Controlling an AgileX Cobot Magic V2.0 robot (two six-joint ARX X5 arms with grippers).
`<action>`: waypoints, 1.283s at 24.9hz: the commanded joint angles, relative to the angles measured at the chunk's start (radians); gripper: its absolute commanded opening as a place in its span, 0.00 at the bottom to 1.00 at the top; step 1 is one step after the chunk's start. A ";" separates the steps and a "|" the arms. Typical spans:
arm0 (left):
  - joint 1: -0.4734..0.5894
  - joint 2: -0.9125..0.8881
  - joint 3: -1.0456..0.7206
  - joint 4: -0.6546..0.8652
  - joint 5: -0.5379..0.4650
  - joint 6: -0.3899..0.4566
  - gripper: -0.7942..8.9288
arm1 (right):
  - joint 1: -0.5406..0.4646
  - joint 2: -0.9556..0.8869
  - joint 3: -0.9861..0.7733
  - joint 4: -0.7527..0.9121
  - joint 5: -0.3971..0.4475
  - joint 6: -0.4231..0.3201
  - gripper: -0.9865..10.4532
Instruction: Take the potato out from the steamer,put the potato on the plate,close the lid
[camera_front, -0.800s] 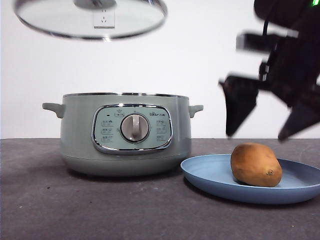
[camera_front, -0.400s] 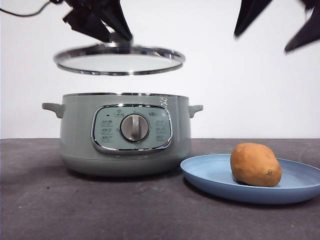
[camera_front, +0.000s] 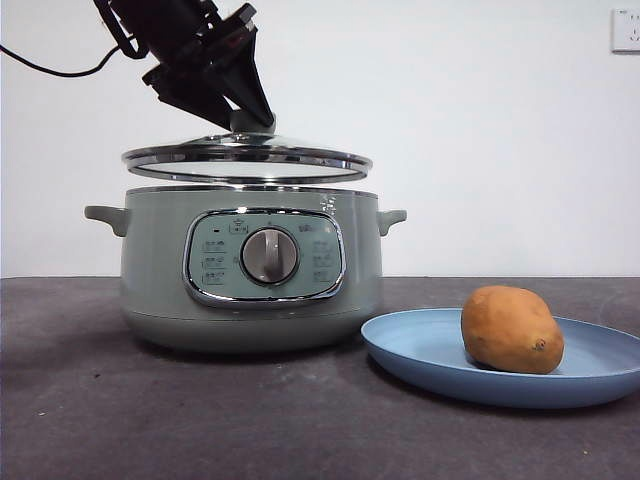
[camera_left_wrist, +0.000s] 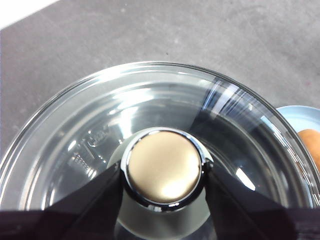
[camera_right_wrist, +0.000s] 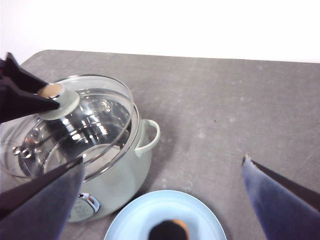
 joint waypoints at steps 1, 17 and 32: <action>-0.005 0.019 0.008 0.029 0.014 0.013 0.07 | -0.001 0.002 0.001 -0.002 0.004 -0.010 0.64; -0.020 0.042 0.007 -0.020 0.013 0.010 0.31 | 0.000 0.002 0.001 -0.003 0.002 -0.016 0.64; -0.029 -0.063 0.008 -0.052 -0.066 -0.008 0.60 | 0.001 0.002 0.001 -0.082 -0.016 -0.016 0.64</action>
